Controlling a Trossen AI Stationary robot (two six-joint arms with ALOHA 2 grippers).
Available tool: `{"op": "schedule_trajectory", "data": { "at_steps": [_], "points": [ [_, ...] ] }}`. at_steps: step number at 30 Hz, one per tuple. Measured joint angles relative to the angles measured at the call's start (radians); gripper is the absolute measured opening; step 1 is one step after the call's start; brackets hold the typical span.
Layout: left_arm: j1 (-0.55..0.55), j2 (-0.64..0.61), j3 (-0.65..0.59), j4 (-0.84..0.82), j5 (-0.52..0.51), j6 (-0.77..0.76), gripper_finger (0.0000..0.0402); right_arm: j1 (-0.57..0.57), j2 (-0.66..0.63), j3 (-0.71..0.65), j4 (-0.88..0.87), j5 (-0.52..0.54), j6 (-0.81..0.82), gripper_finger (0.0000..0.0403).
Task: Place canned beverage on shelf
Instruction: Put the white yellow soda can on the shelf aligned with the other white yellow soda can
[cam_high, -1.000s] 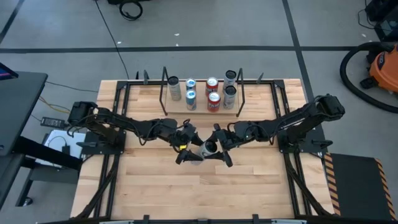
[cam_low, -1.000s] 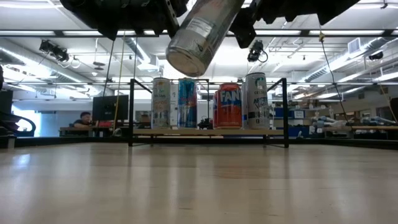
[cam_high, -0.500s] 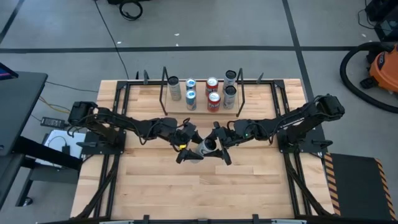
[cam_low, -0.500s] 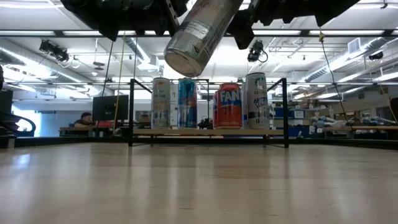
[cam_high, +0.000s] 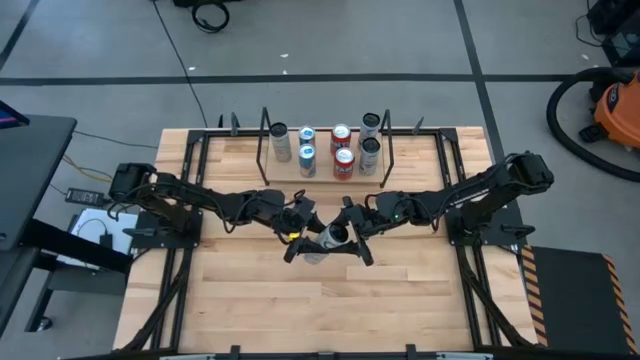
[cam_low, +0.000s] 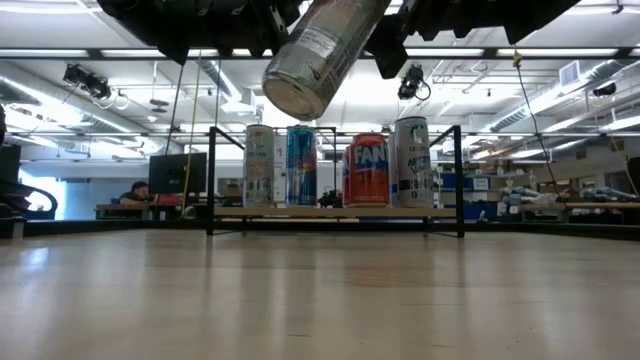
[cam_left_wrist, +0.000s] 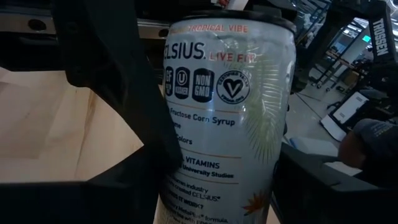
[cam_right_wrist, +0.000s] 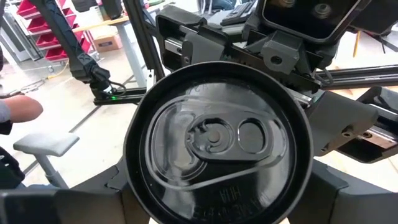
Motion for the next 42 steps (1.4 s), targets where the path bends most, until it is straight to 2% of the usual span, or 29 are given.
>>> {"op": "schedule_trajectory", "data": {
  "at_steps": [18,24,27,29,35,39,42],
  "points": [
    [0.000,-0.001,0.000,0.002,0.000,0.003,0.0250,0.001,0.001,-0.002,0.020,-0.027,0.004,0.0311],
    [0.000,-0.001,0.000,0.008,0.000,0.014,0.0250,0.003,0.001,-0.002,0.020,-0.032,-0.110,0.0340],
    [-0.010,0.006,-0.004,0.009,-0.017,0.025,0.0250,0.003,-0.006,0.003,0.086,-0.009,-0.129,0.0356],
    [-0.024,0.006,-0.005,0.037,-0.064,0.054,0.0249,0.003,-0.011,0.002,0.094,-0.005,-0.089,0.0363],
    [-0.047,0.003,-0.002,0.119,-0.112,0.131,0.0249,0.002,-0.114,0.000,0.088,-0.126,0.026,0.0365],
    [-0.044,-0.001,-0.001,0.146,-0.119,0.146,0.0249,0.007,-0.202,0.000,0.083,-0.201,0.056,0.0364],
    [-0.040,-0.009,-0.002,0.148,-0.161,0.167,0.0249,0.014,-0.258,0.001,0.063,-0.263,0.050,0.0364]
  ]
}}
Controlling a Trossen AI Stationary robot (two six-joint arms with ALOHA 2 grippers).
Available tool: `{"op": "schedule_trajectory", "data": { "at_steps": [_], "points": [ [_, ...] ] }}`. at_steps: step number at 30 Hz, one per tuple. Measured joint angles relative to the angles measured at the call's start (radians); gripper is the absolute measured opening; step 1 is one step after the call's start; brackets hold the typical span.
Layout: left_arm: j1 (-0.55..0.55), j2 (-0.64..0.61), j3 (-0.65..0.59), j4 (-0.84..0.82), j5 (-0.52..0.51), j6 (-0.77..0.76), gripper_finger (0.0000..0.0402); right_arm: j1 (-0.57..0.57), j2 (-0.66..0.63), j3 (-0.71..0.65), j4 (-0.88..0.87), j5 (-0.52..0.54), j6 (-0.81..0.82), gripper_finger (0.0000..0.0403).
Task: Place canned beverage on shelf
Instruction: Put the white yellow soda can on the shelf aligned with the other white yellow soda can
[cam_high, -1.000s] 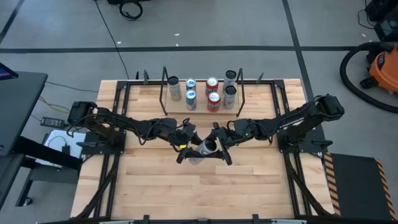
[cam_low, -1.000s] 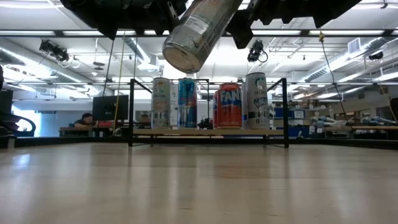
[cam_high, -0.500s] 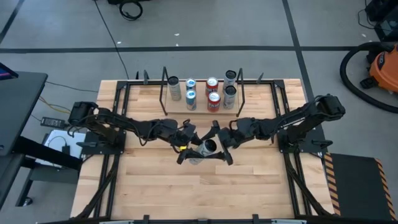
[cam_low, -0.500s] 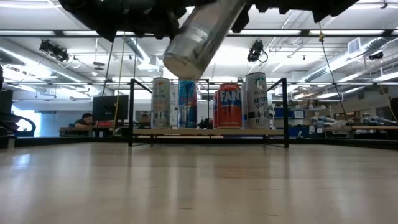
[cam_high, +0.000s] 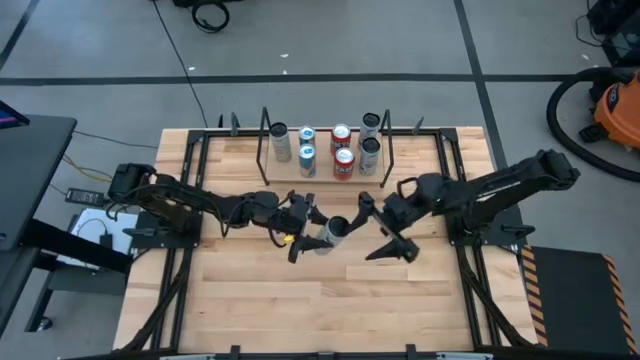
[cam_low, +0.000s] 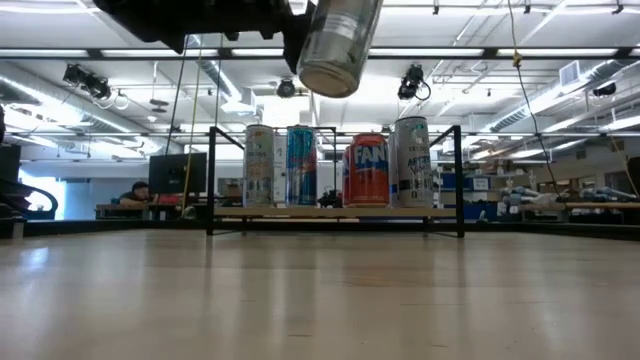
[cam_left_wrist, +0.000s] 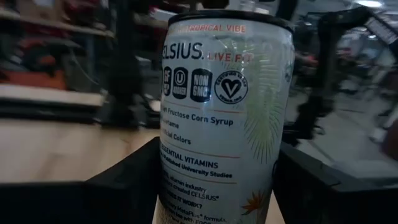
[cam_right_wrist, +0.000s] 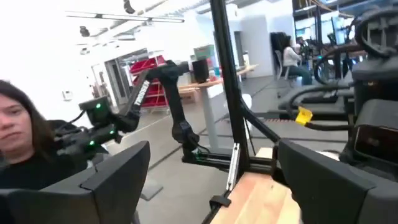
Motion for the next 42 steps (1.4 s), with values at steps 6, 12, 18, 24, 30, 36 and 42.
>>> {"op": "schedule_trajectory", "data": {
  "at_steps": [6,12,18,24,30,36,42],
  "points": [
    [0.077,-0.115,0.000,-0.049,-0.012,0.051,0.0249,0.010,-0.096,-0.001,-0.017,-0.055,-0.059,0.0364],
    [0.128,-0.232,0.000,-0.235,-0.024,0.095,0.0249,0.005,-0.159,-0.001,-0.052,-0.043,-0.058,0.0364],
    [0.143,-0.324,0.000,-0.350,-0.118,0.155,0.0249,0.004,-0.181,-0.001,-0.145,-0.023,-0.067,0.0364],
    [0.195,-0.475,0.000,-0.439,-0.125,0.173,0.0249,0.004,-0.176,-0.001,-0.230,-0.016,-0.067,0.0364],
    [0.256,-0.606,0.000,-0.547,-0.180,0.196,0.0249,0.004,-0.167,-0.002,-0.259,-0.015,-0.066,0.0364],
    [0.266,-0.648,-0.075,-0.552,-0.271,0.219,0.0249,0.007,-0.167,-0.002,-0.268,-0.014,-0.066,0.0364],
    [0.268,-0.661,-0.326,-0.222,-0.286,0.184,0.0249,0.006,-0.167,-0.002,-0.273,-0.014,-0.066,0.0364]
  ]
}}
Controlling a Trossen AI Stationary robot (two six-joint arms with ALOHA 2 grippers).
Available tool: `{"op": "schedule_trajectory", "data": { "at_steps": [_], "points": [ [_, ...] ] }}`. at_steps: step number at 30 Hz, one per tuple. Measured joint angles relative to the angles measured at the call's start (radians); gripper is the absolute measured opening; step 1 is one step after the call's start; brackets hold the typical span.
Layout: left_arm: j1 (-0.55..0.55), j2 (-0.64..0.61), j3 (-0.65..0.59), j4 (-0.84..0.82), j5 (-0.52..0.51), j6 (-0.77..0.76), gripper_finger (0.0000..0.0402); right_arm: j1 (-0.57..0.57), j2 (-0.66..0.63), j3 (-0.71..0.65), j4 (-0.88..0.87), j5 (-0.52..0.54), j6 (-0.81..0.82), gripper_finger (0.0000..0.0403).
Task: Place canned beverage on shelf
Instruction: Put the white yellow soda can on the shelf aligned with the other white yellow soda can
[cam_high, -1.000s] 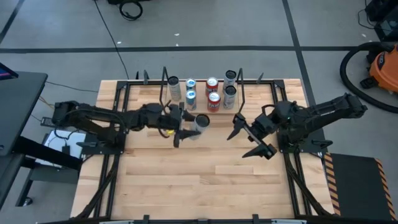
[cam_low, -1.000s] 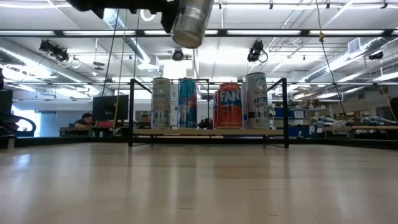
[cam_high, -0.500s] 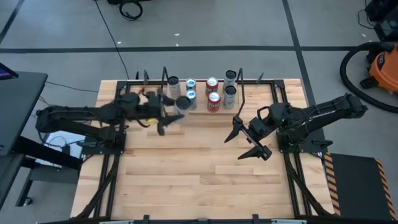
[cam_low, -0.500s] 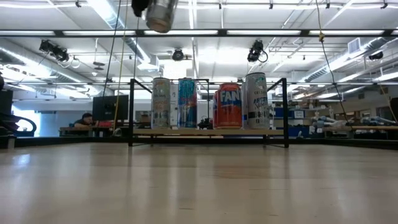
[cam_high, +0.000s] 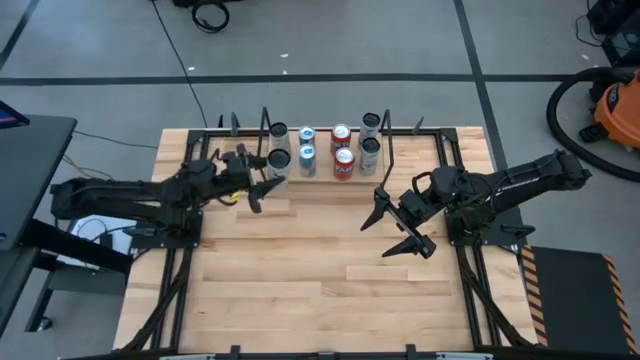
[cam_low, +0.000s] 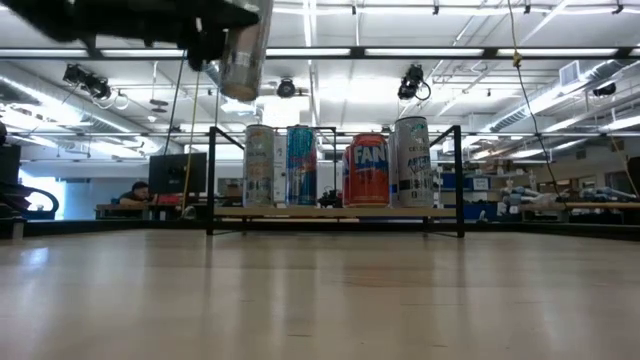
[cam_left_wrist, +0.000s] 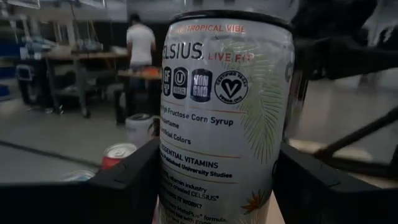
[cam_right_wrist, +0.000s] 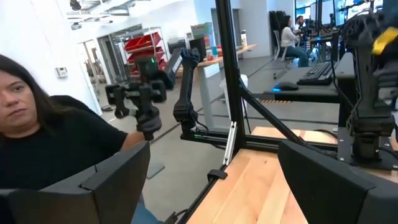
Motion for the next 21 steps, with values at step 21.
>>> {"op": "schedule_trajectory", "data": {
  "at_steps": [21],
  "points": [
    [0.006,0.039,-0.364,0.468,-0.125,-0.056,0.0250,0.000,0.000,0.000,0.005,0.080,-0.090,0.0364]
  ]
}}
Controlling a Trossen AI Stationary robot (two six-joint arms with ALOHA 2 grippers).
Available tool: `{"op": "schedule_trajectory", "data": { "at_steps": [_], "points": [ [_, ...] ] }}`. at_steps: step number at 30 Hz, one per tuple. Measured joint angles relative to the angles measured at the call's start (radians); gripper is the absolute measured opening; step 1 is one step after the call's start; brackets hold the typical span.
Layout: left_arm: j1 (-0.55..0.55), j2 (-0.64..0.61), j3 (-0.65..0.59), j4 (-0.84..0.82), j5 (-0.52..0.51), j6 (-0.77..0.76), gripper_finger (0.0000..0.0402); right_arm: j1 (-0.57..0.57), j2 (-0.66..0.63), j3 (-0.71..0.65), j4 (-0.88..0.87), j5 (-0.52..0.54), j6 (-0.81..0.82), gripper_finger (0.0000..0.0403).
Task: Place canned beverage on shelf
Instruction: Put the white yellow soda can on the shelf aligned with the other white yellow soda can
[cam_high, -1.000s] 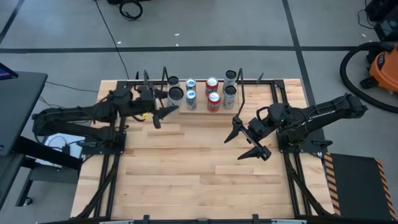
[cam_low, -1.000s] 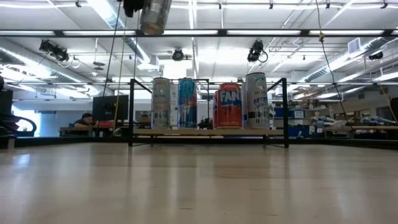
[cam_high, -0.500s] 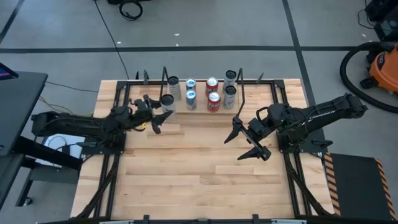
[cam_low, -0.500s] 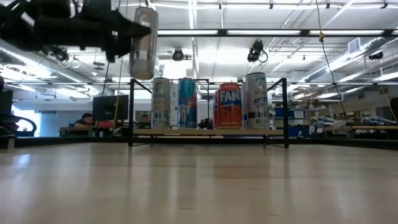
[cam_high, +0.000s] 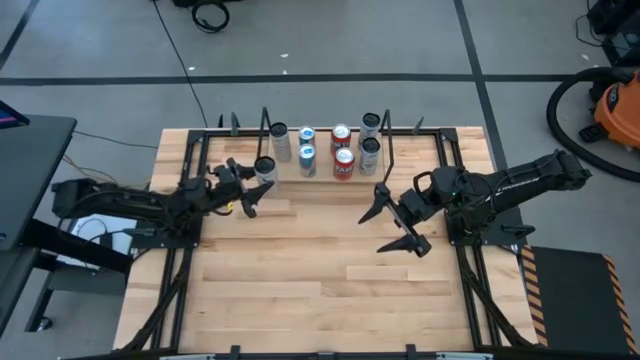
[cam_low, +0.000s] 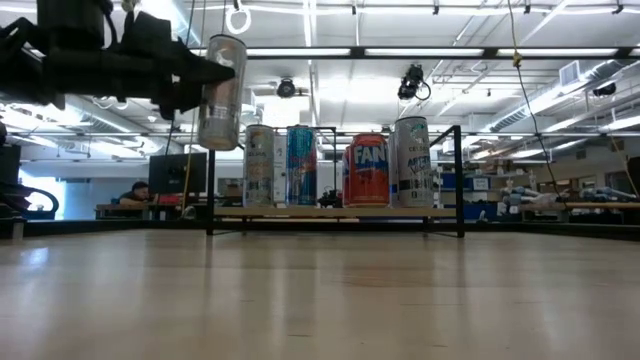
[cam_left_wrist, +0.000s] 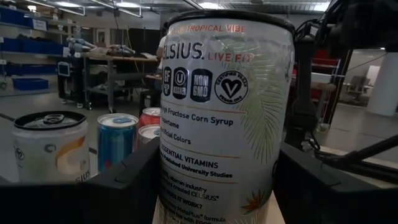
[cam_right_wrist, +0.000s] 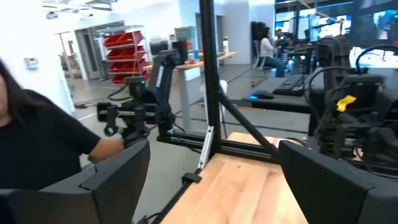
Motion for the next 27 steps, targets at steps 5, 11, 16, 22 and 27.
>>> {"op": "schedule_trajectory", "data": {
  "at_steps": [5,11,16,22,27],
  "points": [
    [0.015,0.106,0.000,0.092,0.000,0.001,0.0250,0.000,0.000,0.000,0.000,0.023,0.000,0.0364],
    [0.016,0.249,0.027,0.194,0.000,0.002,0.0250,0.000,0.000,0.000,-0.001,0.023,0.000,0.0364],
    [0.013,0.352,0.060,0.266,-0.029,0.020,0.0250,0.000,0.000,0.000,-0.005,0.023,0.000,0.0365],
    [0.013,0.448,0.100,0.303,-0.069,0.012,0.0250,0.000,0.000,0.000,-0.008,0.023,0.000,0.0364],
    [-0.004,0.520,0.108,0.360,-0.136,-0.004,0.0250,0.000,0.000,0.000,-0.009,0.023,0.000,0.0364]
  ]
}}
